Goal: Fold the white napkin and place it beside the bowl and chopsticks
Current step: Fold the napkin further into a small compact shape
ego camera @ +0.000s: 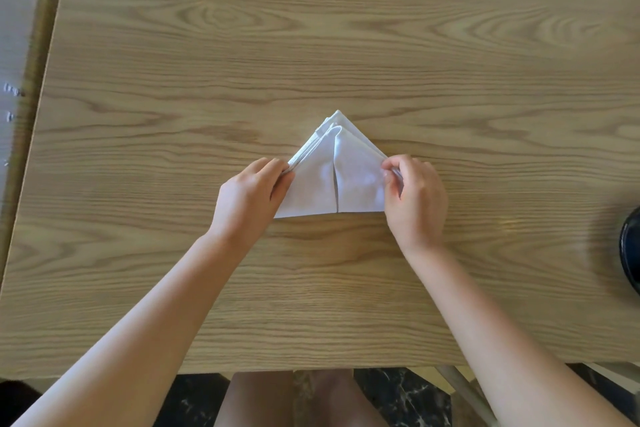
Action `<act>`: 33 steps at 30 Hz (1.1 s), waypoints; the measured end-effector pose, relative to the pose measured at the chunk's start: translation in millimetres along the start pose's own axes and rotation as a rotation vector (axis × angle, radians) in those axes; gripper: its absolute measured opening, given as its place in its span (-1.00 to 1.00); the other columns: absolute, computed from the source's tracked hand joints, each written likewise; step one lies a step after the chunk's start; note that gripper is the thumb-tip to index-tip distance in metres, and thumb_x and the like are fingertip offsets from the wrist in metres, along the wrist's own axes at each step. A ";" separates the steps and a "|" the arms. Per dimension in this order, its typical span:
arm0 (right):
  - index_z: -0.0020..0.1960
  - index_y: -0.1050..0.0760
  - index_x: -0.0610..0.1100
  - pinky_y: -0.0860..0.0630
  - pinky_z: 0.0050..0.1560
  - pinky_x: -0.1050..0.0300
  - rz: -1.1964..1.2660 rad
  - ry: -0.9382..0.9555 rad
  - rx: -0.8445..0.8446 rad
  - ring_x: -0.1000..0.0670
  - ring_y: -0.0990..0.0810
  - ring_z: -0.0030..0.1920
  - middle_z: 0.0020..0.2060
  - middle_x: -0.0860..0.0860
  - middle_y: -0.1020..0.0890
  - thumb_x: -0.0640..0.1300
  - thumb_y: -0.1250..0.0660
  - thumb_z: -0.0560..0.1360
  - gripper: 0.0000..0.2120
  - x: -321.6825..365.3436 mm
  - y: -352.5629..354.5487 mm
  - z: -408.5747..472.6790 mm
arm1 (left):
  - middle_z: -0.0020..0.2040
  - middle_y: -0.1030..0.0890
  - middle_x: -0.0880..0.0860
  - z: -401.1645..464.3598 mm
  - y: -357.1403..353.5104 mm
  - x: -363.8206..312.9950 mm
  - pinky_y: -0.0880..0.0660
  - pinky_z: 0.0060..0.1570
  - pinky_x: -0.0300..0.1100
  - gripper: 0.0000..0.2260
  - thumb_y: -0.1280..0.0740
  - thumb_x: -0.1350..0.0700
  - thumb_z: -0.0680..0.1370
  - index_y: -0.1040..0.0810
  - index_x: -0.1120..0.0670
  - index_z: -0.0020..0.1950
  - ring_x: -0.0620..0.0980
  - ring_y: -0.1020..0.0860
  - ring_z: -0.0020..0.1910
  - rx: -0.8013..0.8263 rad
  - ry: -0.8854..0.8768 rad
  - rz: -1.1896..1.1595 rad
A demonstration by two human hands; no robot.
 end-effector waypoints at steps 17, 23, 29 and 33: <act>0.47 -0.16 -0.05 0.04 0.41 -0.29 -0.316 0.433 0.224 -0.04 -0.07 0.49 0.48 0.00 -0.14 -0.07 -0.01 0.60 -0.55 27.8 -23.7 -9.9 | 0.51 -0.20 0.05 -8.0 -38.0 -40.2 -0.04 0.42 0.18 -0.55 -0.07 0.04 0.61 -0.21 0.12 0.50 -0.03 -0.15 0.49 0.037 -0.329 0.351; 0.49 -0.13 -0.09 -0.06 0.45 -0.17 -0.373 0.307 0.356 0.01 -0.11 0.49 0.48 0.01 -0.21 -0.02 0.00 0.55 -0.49 15.4 -40.4 2.0 | 0.50 -0.19 0.00 7.4 -53.7 -28.3 -0.12 0.43 0.04 -0.51 -0.02 -0.07 0.61 -0.20 0.09 0.50 -0.06 -0.16 0.48 0.129 -0.273 0.331; 0.50 -0.09 -0.05 -0.03 0.44 -0.23 -0.378 0.357 0.421 0.01 -0.08 0.50 0.49 0.01 -0.19 0.04 0.02 0.57 -0.49 11.7 -30.0 3.2 | 0.50 -0.22 0.05 6.1 -42.3 -22.7 -0.13 0.42 0.03 -0.50 -0.03 -0.06 0.60 -0.21 0.13 0.49 -0.02 -0.18 0.48 0.192 -0.325 0.333; 0.49 -0.09 0.00 -0.05 0.41 -0.28 -0.433 0.395 0.450 -0.02 -0.09 0.49 0.49 0.01 -0.20 0.10 0.05 0.57 -0.49 -17.1 -12.0 0.7 | 0.50 -0.21 0.09 -20.4 -19.9 9.1 -0.09 0.43 0.03 -0.51 -0.05 0.00 0.60 -0.20 0.17 0.49 -0.01 -0.16 0.49 0.151 -0.277 0.349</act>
Point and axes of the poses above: each hand's wrist, its own z-axis towards the middle knuckle, its own y-axis out of the back of the hand, x = y × z, the point moved 4 cm from there along z, towards the middle knuckle
